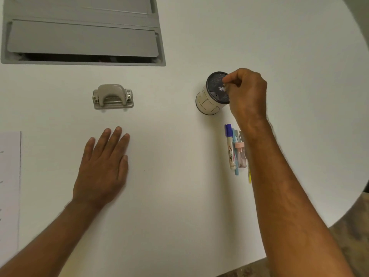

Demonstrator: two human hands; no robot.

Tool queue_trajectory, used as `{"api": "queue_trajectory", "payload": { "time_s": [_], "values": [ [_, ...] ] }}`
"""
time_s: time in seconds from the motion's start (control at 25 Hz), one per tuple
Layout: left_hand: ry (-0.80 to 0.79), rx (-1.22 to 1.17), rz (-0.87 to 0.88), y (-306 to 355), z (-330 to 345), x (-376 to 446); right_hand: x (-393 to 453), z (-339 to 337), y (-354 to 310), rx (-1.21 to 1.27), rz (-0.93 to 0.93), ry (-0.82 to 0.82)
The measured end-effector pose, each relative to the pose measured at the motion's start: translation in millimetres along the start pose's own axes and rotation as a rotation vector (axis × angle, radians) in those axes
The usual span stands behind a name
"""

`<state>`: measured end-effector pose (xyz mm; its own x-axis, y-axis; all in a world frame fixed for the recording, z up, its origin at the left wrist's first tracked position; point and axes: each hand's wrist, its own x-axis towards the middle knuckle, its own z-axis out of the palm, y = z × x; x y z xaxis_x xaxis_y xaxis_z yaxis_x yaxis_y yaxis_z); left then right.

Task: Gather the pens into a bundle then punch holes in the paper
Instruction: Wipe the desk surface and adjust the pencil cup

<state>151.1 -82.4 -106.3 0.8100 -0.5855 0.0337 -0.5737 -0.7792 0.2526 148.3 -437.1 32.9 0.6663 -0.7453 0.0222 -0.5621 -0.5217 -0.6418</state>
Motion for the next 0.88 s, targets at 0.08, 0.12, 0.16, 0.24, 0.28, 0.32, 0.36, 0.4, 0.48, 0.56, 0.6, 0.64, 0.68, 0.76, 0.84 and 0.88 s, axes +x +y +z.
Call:
{"api": "queue_trajectory", "payload": {
  "time_s": [0.08, 0.12, 0.16, 0.24, 0.28, 0.32, 0.36, 0.4, 0.48, 0.56, 0.6, 0.64, 0.68, 0.76, 0.84, 0.88],
  "values": [
    [0.002, -0.002, 0.002, 0, 1, 0, 3, 0, 2, -0.021, -0.036, 0.007],
    [0.001, -0.001, 0.000, 0, 0, 0, 3, 0, 2, -0.034, -0.055, 0.015],
    [-0.001, -0.001, -0.002, 0, 0, 0, 3, 0, 2, -0.047, -0.073, 0.020],
    [-0.009, 0.001, -0.004, 0, 0, 0, 3, 0, 0, -0.072, -0.096, 0.013],
    [-0.012, 0.002, -0.004, 0, 0, 0, 3, 0, -1, -0.085, -0.102, 0.005],
    [-0.014, 0.003, -0.003, 0, 0, 0, 2, 0, -1, -0.097, -0.106, -0.003],
    [-0.014, 0.004, -0.003, 0, 0, 0, 2, 0, -1, -0.108, -0.109, -0.010],
    [-0.011, 0.005, -0.003, 0, 0, 0, 1, 0, -1, -0.117, -0.110, -0.015],
    [-0.002, 0.006, -0.002, 0, -1, 0, 0, -1, -2, -0.124, -0.109, -0.016],
    [0.001, 0.012, -0.001, 1, -1, 0, -2, -1, -3, -0.131, -0.116, 0.010],
    [0.000, 0.014, -0.001, 1, -1, 0, -3, -1, -5, -0.140, -0.127, 0.029],
    [0.000, 0.013, 0.000, 1, -1, 1, -4, -2, -6, -0.145, -0.143, 0.041],
    [0.001, 0.014, 0.002, 1, -1, 1, -5, -2, -8, -0.142, -0.158, 0.044],
    [0.007, 0.021, 0.003, 0, 0, 0, -12, -2, -11, -0.100, -0.194, 0.053],
    [0.007, 0.027, 0.006, -1, 1, 0, -24, -2, -14, -0.036, -0.242, 0.128],
    [0.002, 0.026, 0.004, 0, 0, 1, -33, -1, -16, 0.005, -0.266, 0.176]
  ]
}}
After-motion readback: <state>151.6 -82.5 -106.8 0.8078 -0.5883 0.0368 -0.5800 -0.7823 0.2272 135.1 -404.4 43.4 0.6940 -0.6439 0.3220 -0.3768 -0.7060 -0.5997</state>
